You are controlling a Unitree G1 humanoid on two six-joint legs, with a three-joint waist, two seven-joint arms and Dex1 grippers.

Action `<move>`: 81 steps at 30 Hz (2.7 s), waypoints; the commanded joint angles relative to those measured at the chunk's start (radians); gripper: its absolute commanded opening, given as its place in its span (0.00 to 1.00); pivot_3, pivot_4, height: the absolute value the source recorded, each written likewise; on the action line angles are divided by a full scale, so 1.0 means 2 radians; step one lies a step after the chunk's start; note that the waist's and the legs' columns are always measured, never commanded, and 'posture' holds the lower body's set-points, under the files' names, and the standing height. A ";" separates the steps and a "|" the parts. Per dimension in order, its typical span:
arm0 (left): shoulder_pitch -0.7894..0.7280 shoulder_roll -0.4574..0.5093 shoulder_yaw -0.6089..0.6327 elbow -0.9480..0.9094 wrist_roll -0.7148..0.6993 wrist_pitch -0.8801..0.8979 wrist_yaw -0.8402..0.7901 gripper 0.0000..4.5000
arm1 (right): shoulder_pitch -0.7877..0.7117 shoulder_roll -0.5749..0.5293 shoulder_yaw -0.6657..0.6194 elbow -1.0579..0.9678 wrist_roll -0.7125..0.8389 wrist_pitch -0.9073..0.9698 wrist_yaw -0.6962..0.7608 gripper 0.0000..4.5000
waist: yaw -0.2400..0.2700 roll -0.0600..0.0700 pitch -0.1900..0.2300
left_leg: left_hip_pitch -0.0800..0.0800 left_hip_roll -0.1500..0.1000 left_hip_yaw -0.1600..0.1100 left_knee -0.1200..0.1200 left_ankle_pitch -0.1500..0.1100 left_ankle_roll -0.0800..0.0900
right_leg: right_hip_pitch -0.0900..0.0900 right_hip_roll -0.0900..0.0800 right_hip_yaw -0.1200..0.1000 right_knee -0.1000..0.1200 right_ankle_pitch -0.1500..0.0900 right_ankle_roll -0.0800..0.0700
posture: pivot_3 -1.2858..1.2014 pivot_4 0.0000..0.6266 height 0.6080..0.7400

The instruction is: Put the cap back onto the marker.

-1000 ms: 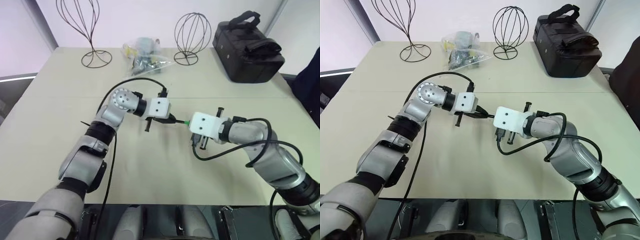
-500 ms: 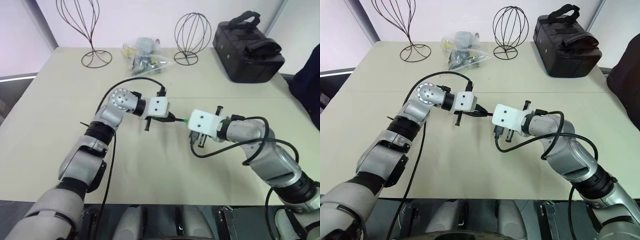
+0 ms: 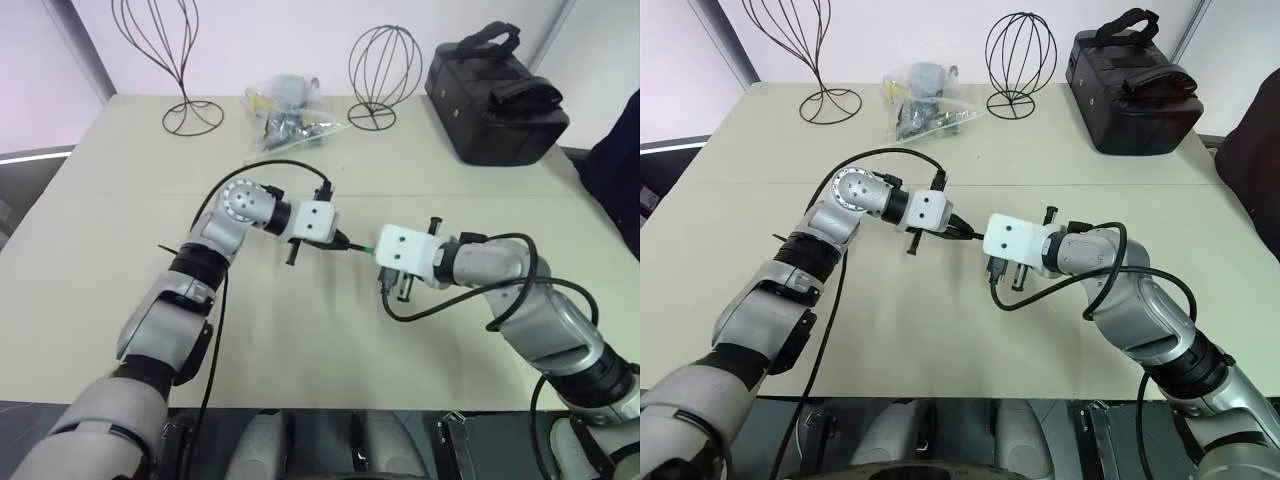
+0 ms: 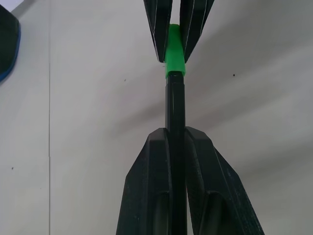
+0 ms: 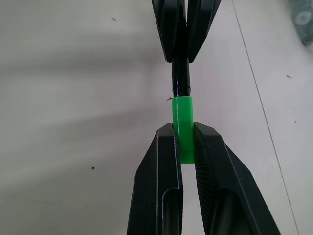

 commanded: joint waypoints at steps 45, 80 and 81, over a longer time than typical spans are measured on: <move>-0.029 -0.038 -0.018 -0.006 0.026 -0.028 0.076 0.00 | -0.046 0.020 0.052 0.038 -0.086 0.004 0.000 0.01 | 0.000 0.000 0.000 | 0.000 0.000 0.000 0.000 0.000 0.000 | -0.001 0.000 0.000 0.000 0.000 0.000 | 0.52 0.24 1.00; 0.099 0.096 0.033 -0.209 -0.086 0.307 0.016 0.00 | 0.120 0.021 -0.174 -0.130 0.066 0.117 -0.037 0.98 | -0.002 0.000 0.000 | 0.000 0.001 0.000 0.000 0.000 0.000 | -0.001 0.000 0.001 0.001 0.000 0.000 | 0.52 0.24 1.00; 0.107 0.102 0.033 -0.223 -0.088 0.318 0.016 0.00 | 0.121 0.026 -0.176 -0.136 0.072 0.124 -0.042 0.98 | -0.001 0.000 0.000 | 0.000 0.001 0.000 0.000 0.000 0.000 | -0.001 0.000 0.001 0.001 0.000 0.000 | 0.52 0.24 1.00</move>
